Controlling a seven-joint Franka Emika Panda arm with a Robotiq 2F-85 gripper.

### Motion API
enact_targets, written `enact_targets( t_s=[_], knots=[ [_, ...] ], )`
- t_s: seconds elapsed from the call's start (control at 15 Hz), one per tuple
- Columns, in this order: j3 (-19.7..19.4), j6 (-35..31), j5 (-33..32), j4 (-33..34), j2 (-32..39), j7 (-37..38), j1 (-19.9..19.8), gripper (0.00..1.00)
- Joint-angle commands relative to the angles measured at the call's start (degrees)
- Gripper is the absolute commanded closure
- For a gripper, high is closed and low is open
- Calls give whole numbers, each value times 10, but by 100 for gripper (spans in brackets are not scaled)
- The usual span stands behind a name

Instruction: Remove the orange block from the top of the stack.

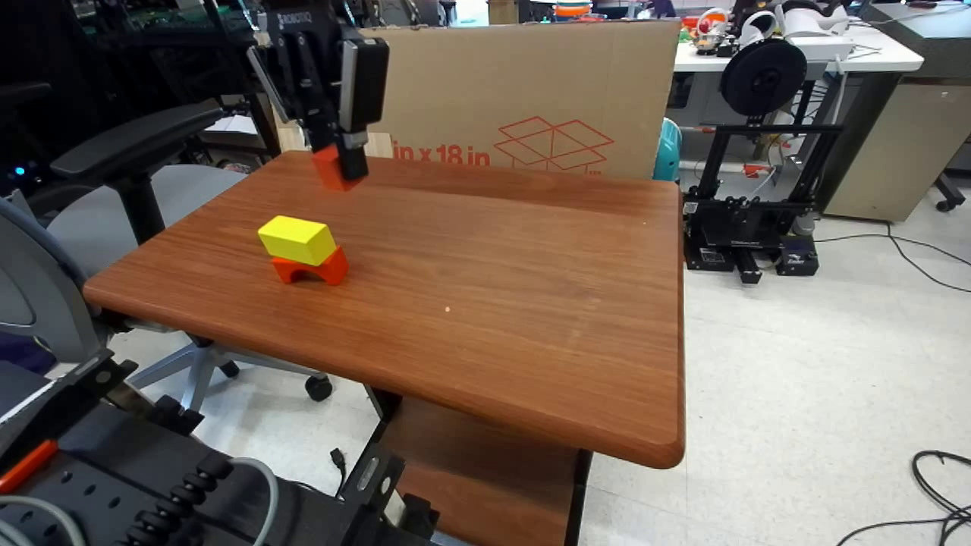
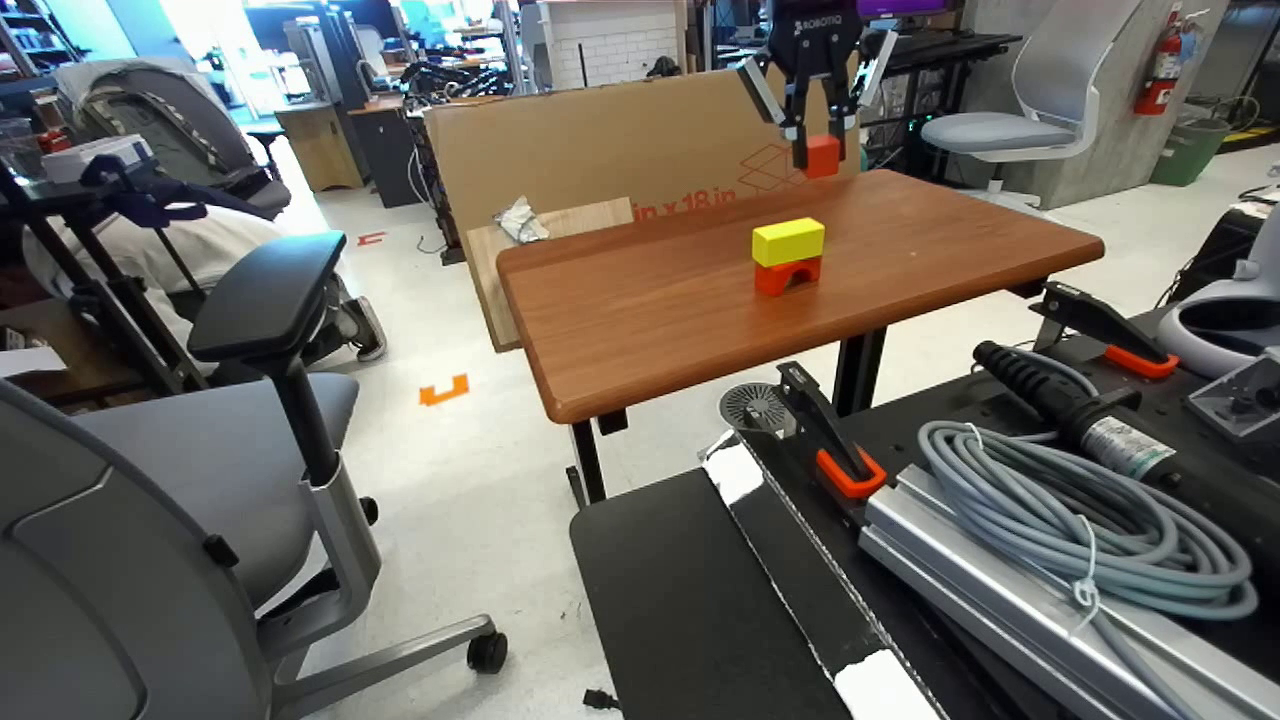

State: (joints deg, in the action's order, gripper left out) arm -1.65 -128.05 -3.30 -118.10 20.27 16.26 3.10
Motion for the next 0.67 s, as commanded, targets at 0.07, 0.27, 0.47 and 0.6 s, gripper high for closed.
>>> enact_targets(
  t_s=[0.07, 0.27, 0.47, 0.6],
  knots=[
    [-21, 22, -27, 82, 67, -79, -26, 92],
    [-24, 23, -18, 128, 117, -121, -47, 92],
    [-15, 27, -16, 170, 164, -177, -63, 92],
    [-12, 35, -19, 195, 190, -208, -65, 92]
  ],
)
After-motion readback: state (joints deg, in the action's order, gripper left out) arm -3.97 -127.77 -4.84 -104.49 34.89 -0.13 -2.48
